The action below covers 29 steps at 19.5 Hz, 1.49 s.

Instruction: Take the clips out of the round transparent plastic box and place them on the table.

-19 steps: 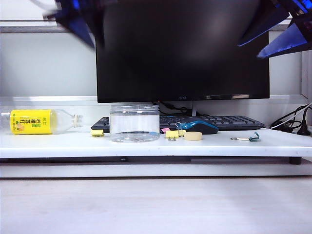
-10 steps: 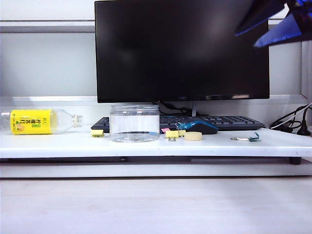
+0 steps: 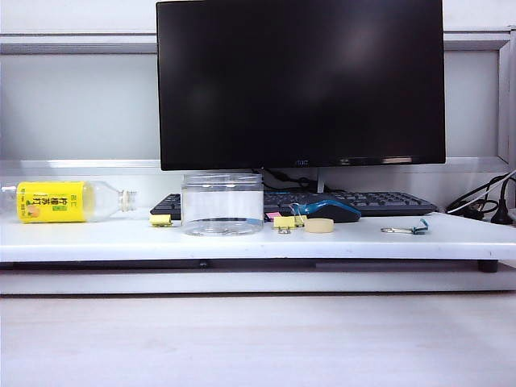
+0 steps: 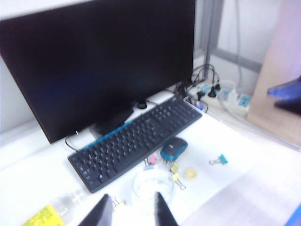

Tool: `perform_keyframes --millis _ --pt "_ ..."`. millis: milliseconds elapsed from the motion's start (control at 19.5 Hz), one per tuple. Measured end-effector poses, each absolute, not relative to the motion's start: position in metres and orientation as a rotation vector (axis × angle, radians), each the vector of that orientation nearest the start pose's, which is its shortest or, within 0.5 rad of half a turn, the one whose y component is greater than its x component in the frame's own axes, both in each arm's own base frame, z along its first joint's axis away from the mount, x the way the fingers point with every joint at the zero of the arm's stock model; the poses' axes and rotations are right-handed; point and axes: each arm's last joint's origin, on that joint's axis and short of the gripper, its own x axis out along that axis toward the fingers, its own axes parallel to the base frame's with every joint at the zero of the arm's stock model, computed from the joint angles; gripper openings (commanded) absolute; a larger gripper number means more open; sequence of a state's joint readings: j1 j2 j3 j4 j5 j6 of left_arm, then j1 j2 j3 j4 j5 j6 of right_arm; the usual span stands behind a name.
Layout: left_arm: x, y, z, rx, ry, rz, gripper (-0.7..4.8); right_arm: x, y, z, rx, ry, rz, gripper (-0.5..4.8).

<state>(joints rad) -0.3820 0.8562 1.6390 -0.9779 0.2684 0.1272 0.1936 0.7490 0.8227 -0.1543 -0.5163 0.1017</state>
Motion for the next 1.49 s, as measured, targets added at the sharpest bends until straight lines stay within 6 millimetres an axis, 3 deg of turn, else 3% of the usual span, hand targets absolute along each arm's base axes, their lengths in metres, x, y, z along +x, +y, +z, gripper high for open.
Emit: perform_keyframes --millis 154,206,360,514,874,1131,1233,1387,1490 --pt "0.027 -0.019 0.462 0.131 0.093 -0.652 1.25 0.127 0.039 0.363 0.099 0.049 0.709 2.84" --pt "0.017 -0.014 0.440 0.130 0.055 -0.621 1.25 0.113 0.037 0.364 0.098 0.049 0.708 2.84" --pt "0.006 -0.008 0.393 0.123 0.043 -0.586 1.25 0.098 0.033 0.356 0.077 0.102 0.664 2.84" --pt "0.015 -0.011 0.362 0.124 0.108 -0.561 1.25 0.087 0.030 0.341 0.067 0.111 0.657 2.84" --pt "0.036 -0.017 0.331 0.086 0.241 -0.484 1.26 0.071 0.025 0.297 0.065 0.144 0.564 2.83" --pt "0.036 -0.019 0.334 0.033 0.220 -0.508 1.25 0.076 0.024 0.271 0.065 0.243 0.479 2.83" --pt "0.040 -0.020 0.335 0.007 0.164 -0.509 1.25 0.077 0.024 0.268 0.069 0.266 0.478 2.82" --pt "0.053 -0.026 0.322 -0.001 0.147 -0.533 1.25 0.077 0.023 0.269 0.139 0.273 0.463 2.74" --pt "0.069 -0.036 0.298 -0.012 0.127 -0.647 1.25 0.078 0.022 0.270 0.186 0.272 0.414 2.18"
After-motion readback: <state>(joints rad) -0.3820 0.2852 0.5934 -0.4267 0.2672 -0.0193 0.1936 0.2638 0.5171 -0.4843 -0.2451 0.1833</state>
